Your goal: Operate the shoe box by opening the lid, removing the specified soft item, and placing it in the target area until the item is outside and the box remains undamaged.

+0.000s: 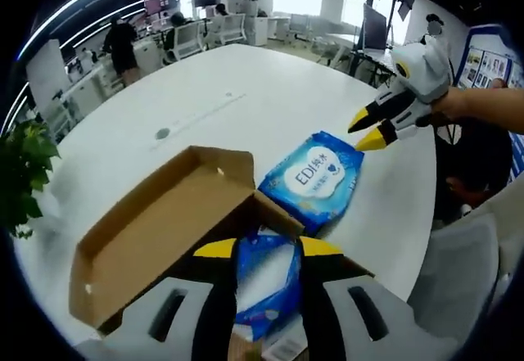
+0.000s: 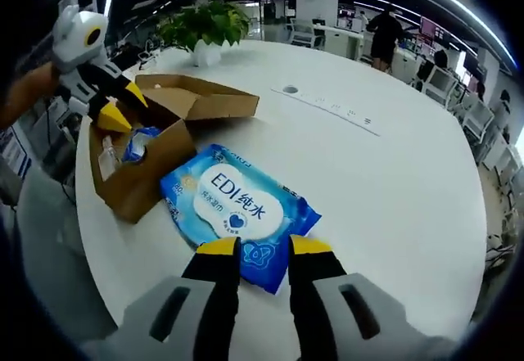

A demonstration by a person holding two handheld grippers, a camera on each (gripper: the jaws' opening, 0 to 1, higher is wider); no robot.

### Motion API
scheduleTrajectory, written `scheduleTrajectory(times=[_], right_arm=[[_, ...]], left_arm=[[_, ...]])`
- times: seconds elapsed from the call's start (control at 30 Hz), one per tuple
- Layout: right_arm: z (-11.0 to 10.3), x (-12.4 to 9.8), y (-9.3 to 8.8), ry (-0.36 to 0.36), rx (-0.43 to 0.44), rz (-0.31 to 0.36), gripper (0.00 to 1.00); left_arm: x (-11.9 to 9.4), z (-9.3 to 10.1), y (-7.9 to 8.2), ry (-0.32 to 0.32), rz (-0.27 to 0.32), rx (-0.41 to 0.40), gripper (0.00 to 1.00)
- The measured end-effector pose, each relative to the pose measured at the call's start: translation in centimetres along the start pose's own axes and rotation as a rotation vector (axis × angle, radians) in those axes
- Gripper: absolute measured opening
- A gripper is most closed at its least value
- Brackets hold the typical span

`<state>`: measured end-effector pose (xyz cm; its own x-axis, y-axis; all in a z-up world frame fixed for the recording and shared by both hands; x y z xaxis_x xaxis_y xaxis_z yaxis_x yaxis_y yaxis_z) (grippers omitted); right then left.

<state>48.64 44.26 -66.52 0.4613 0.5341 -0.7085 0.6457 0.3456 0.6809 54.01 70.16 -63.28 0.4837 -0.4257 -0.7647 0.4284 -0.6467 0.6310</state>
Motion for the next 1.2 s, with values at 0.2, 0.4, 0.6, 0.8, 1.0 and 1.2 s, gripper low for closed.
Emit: scheduleTrajectory(times=[0.2,0.4,0.6,0.8,1.0,1.2], right_arm=[[-1.3,-0.2,1.5,0.017,-0.049,0.011,0.21],[-2.5,0.3,2.6,0.036,-0.097,0.005,0.21],[-4.2,0.9,3.8,0.057,-0.161,0.000,0.21],[-5.8,1.7,5.0,0.096,-0.223,0.002,0.21],[-7.5,2.6,5.6,0.137,-0.273,-0.003,0.21],[-9.3,4.0,6.2,0.193,-0.332,-0.010,0.21]], left_arm=[[-0.7,-0.6,-1.3,-0.005,-0.020,0.003,0.26],[-1.2,-0.8,-2.8,-0.010,-0.034,0.015,0.26],[-1.0,-1.6,-4.2,0.006,-0.043,0.019,0.25],[-0.5,-2.3,-5.3,0.027,-0.042,0.001,0.22],[0.1,-2.7,-5.7,0.036,-0.025,-0.008,0.19],[0.8,-2.8,-5.7,0.010,0.017,0.061,0.12]])
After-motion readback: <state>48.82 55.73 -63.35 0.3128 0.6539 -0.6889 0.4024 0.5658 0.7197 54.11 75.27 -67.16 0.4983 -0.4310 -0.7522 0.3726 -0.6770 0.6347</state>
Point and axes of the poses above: the point that each gripper's makers call its tool centre point, and the gripper's own axes: x roughly forward along the fingers, z roughly to its right, y roughly out of its top, the point moved 7 cm from there along -x, roughly backward along the fingers, and after that the axes turned 13 degrees about y, right-handed, at the moved point
